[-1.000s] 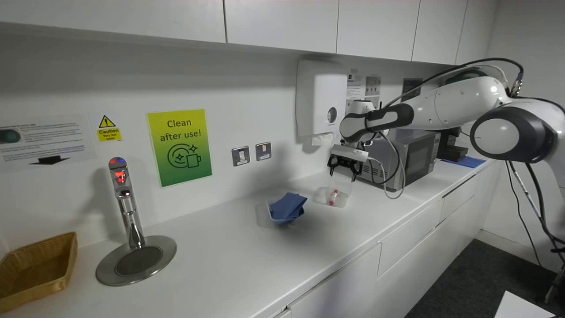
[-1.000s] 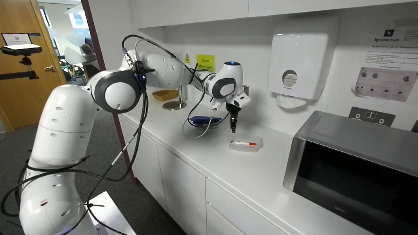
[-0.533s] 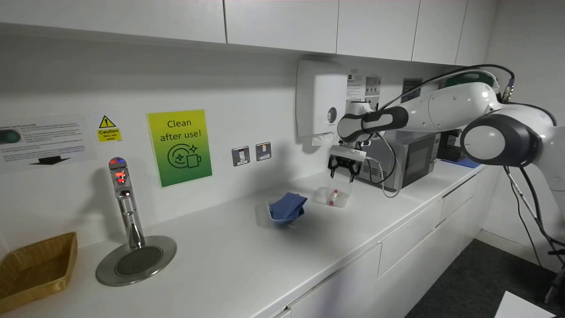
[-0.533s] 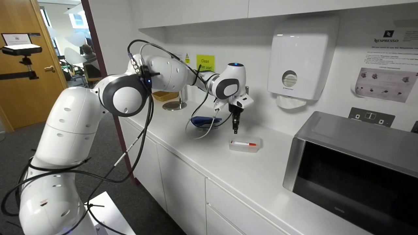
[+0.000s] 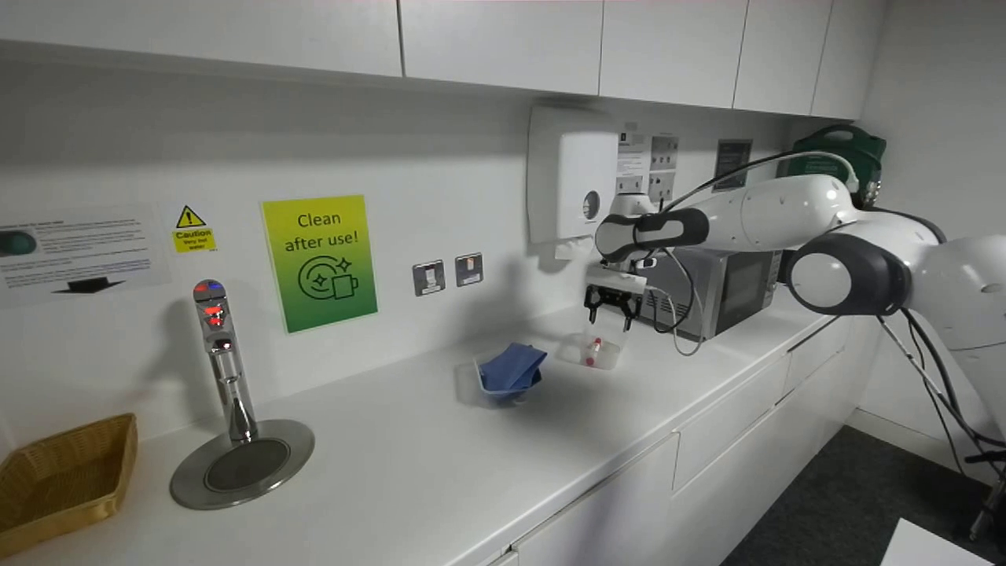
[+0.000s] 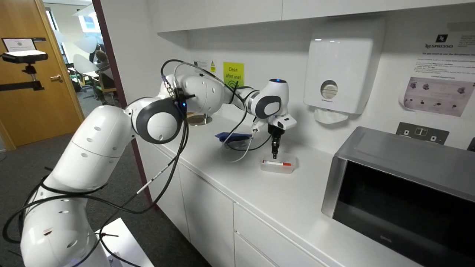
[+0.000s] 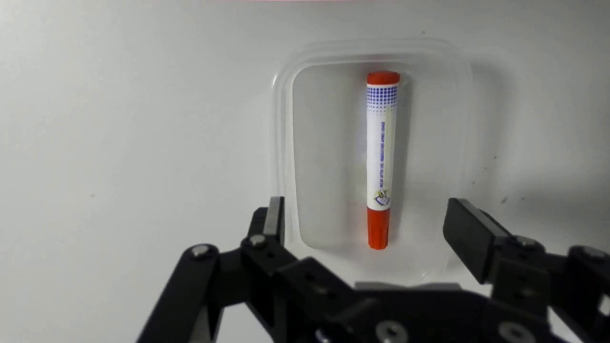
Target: Remove the marker from the clear bowl.
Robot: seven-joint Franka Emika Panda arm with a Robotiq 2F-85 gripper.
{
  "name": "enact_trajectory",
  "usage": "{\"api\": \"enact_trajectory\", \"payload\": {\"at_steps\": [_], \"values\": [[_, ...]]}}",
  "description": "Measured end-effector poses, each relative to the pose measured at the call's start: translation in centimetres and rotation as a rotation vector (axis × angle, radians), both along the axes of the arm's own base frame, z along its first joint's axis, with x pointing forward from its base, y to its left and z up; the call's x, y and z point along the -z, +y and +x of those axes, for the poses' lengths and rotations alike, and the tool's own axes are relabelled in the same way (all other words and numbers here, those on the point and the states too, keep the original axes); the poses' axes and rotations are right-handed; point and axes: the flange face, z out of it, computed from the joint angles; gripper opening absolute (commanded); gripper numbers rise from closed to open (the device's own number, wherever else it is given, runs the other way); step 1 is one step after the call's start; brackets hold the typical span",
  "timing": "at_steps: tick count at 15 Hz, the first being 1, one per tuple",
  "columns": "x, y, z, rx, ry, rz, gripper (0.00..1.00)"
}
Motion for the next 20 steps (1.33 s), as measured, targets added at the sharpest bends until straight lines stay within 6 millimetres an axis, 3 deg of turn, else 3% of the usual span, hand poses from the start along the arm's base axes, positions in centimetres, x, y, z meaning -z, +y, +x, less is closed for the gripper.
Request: {"api": "enact_trajectory", "payload": {"at_steps": [1,2,5,11,20], "values": [[0.6,-0.4,0.3,0.004,0.01,0.0,0.79],[1.2,-0.8,0.6,0.006,0.018,0.0,0.82],[2.6,-1.4,1.5,0.008,0.04,0.0,0.78],[3.2,-0.8,2.8,0.01,0.056,-0.001,0.8],[5.1,0.0,3.8,0.002,0.09,0.001,0.73]]}}
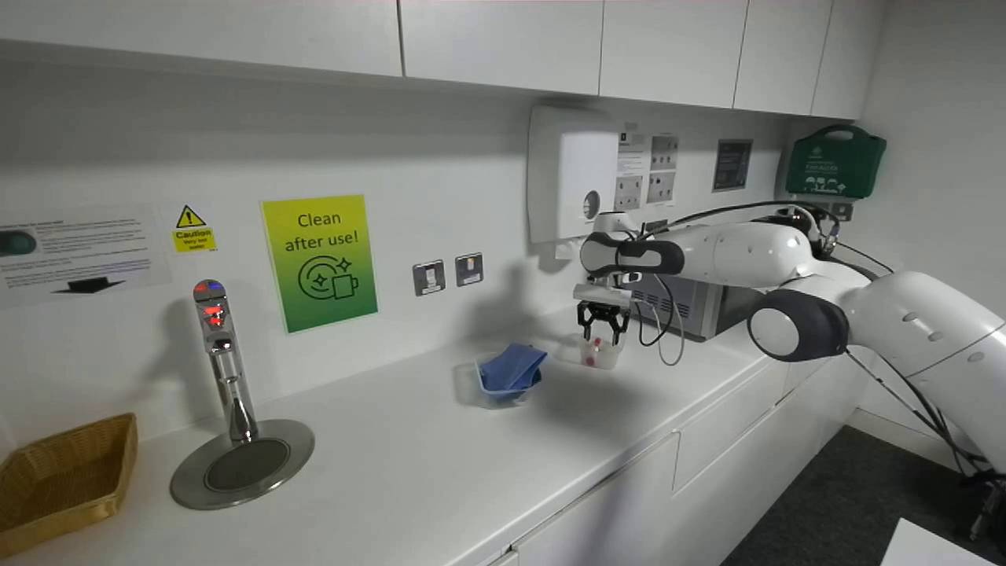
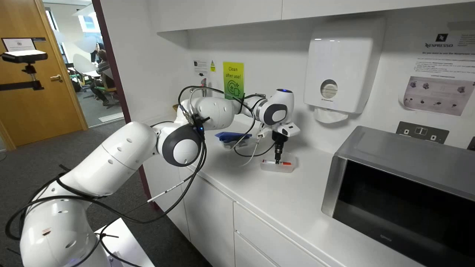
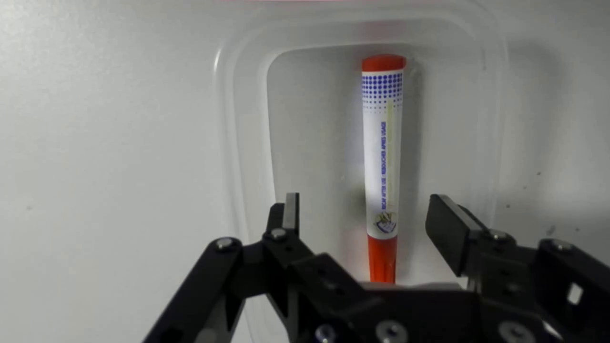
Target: Remove the marker from the clear bowl.
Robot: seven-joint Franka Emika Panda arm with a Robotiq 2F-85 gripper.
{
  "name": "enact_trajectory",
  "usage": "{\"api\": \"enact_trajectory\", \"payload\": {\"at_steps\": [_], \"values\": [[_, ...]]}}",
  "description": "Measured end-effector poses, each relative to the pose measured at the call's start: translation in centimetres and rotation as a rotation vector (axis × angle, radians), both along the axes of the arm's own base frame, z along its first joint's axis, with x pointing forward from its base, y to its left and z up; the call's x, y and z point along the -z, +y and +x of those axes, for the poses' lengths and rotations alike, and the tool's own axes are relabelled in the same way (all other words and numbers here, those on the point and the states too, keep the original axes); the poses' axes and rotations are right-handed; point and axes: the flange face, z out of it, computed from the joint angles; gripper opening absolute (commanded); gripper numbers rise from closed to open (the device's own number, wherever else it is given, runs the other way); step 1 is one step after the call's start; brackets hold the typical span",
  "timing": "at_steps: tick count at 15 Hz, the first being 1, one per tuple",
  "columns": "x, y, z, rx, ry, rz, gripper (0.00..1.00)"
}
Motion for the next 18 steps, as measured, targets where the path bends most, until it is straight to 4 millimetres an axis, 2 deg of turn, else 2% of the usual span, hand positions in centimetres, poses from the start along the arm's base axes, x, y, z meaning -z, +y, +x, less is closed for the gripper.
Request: {"api": "enact_trajectory", "payload": {"at_steps": [4,6,7,9,15,18], "values": [[1.2,0.1,0.3,0.003,0.011,0.0,0.74],[1.7,0.1,0.4,0.005,0.014,-0.001,0.71],[1.9,0.1,0.4,0.005,0.013,-0.001,0.48],[2.0,0.1,0.5,0.005,0.011,-0.002,0.45],[1.8,-0.1,0.6,0.008,0.007,-0.003,0.02],[1.6,-0.3,0.5,0.012,0.003,-0.004,0.05]]}}
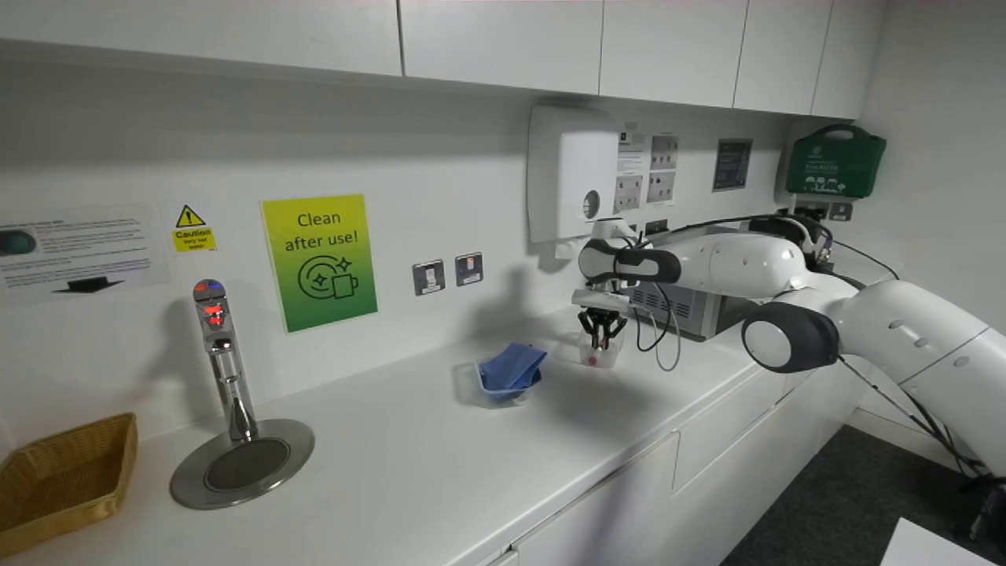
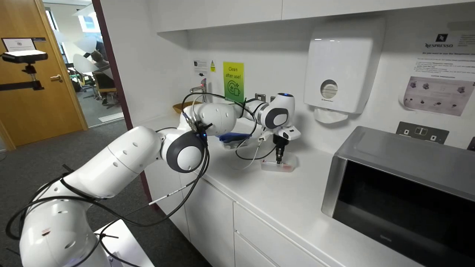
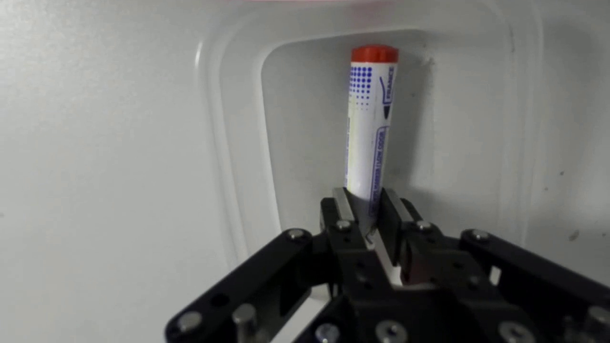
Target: Remove the marker from the clear bowl.
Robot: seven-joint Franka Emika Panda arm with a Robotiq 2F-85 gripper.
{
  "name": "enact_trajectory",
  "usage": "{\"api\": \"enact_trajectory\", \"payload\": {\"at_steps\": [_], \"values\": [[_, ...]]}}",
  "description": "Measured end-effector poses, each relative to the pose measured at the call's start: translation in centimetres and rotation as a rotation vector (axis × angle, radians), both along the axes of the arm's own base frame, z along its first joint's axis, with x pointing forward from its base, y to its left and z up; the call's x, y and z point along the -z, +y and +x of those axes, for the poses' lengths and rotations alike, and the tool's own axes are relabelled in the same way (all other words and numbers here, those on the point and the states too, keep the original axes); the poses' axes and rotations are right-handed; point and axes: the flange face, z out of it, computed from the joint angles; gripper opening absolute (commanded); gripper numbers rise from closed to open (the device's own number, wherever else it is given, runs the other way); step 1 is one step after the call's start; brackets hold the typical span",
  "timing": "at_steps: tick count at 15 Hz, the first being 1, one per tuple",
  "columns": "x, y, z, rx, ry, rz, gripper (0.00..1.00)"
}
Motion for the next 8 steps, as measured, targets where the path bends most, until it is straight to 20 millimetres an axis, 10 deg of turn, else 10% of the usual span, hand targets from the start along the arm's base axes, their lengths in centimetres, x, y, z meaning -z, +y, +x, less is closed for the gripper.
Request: {"api": "enact_trajectory", "payload": {"at_steps": [8], "values": [[-1.8,0.0,0.2,-0.002,-0.033,-0.003,0.05]]}}
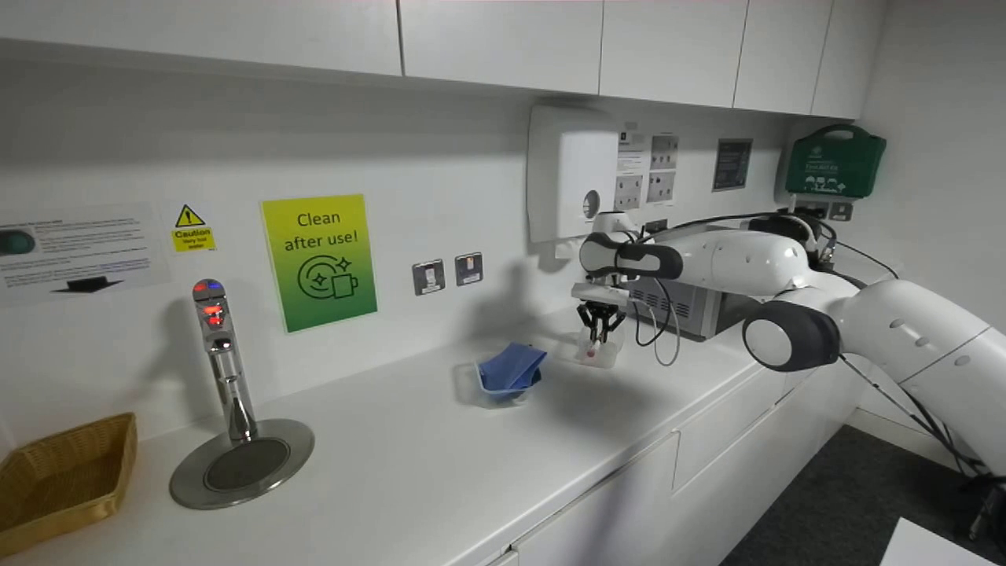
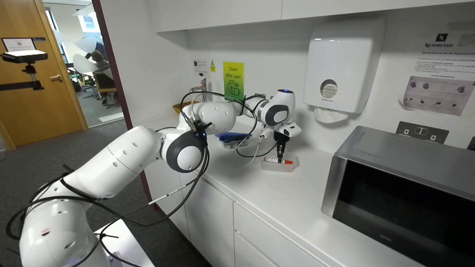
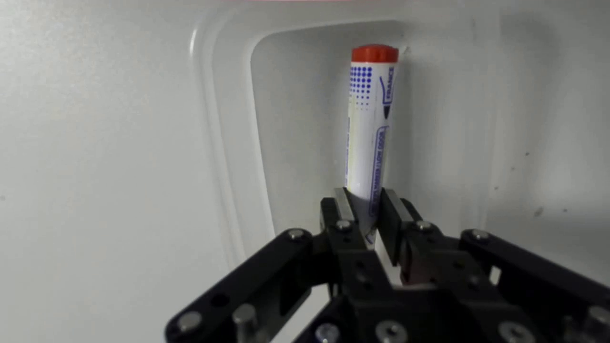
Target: Remove the marker from the clear bowl.
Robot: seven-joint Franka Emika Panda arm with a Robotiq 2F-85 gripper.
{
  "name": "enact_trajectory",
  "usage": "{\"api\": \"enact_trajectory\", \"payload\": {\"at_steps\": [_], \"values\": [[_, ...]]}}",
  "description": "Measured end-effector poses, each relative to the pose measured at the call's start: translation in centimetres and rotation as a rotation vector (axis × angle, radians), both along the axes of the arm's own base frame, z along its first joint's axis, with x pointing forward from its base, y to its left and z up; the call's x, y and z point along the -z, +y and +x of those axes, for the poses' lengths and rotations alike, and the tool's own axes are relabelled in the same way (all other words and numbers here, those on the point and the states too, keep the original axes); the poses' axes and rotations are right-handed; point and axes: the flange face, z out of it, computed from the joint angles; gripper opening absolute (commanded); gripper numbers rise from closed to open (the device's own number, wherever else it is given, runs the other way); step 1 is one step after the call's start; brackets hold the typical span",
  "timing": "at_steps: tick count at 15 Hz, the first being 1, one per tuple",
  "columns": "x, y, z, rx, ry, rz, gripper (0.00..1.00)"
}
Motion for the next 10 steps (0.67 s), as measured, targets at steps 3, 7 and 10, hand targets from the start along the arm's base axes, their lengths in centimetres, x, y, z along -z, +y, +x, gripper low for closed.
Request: {"api": "enact_trajectory", "payload": {"at_steps": [3,7,10], "values": [[-2.2,1.3,0.5,-0.019,-0.041,0.002,0.05],[-5.0,4.3,1.0,-0.062,-0.09,0.003,0.05],[-6.3,6.9,1.3,-0.1,-0.109,0.004,0.05]]}}
